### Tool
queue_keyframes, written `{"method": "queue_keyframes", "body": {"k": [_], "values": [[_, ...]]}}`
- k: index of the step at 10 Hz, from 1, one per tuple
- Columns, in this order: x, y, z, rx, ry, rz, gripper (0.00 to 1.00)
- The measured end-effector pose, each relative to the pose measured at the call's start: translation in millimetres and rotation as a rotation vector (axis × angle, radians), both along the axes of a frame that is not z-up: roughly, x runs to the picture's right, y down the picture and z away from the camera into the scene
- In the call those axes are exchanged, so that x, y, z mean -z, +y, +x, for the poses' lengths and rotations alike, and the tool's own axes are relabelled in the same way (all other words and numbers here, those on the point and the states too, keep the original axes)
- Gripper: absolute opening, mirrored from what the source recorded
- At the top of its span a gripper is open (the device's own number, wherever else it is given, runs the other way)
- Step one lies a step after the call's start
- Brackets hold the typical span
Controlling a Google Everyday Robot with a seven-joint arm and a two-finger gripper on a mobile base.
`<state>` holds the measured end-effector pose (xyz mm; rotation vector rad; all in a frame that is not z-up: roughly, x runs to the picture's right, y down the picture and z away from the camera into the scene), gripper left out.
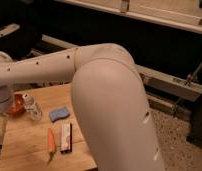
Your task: Place the pepper on the white sponge
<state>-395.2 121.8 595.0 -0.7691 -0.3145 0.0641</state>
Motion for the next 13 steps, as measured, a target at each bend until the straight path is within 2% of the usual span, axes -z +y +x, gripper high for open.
{"method": "queue_keyframes", "body": {"k": [4, 8, 11, 13], "values": [[-6.3, 35, 27, -0.070, 0.109, -0.023, 0.80], [-34.7, 71, 54, -0.105, 0.230, -0.055, 0.80], [-51.5, 89, 62, -0.143, 0.267, -0.056, 0.80], [-60.5, 102, 70, -0.170, 0.317, -0.072, 0.80]]}}
